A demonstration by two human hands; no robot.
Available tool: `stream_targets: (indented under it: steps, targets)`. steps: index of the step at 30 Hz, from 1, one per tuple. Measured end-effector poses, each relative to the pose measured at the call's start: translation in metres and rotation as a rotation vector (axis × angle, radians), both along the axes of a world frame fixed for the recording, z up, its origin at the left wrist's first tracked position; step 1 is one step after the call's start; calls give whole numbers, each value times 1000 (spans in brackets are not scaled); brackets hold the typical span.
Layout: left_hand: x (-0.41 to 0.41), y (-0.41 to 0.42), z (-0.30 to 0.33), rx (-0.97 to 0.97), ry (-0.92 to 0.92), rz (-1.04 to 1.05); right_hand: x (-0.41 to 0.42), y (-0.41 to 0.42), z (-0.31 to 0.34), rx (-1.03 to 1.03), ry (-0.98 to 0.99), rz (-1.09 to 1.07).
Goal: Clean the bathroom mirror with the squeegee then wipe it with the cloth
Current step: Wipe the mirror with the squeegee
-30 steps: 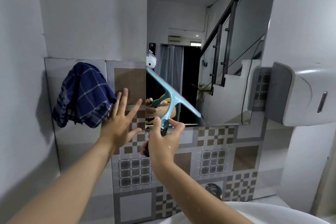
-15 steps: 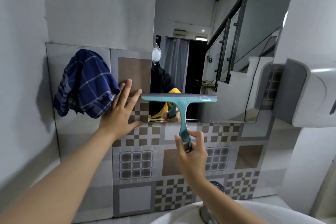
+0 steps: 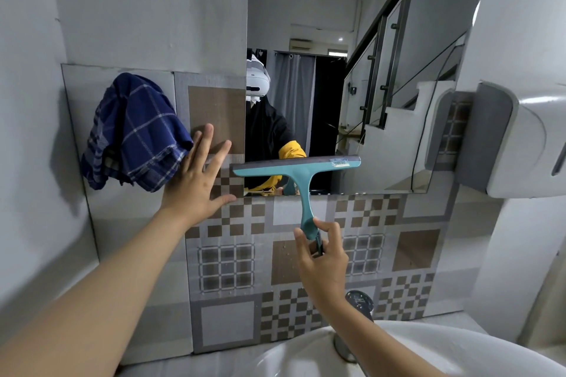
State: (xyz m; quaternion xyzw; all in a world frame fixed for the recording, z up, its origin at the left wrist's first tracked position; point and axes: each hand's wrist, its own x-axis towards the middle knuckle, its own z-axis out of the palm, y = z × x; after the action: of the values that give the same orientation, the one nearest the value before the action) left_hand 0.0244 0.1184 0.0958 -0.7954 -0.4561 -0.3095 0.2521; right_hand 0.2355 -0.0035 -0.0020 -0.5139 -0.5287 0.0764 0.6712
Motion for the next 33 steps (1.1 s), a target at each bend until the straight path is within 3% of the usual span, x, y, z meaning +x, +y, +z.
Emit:
stream_targets:
  steps: [9,26,33]
  targets:
    - [0,0,0,7,7,13,15,-7,-3,-20,-36,-22]
    - [0,1,-2,25,4,23,77,-25,1,-70,-312,-77]
    - [0,3,-2,28,-3,2,97,-32,-4,-89,-276,-76]
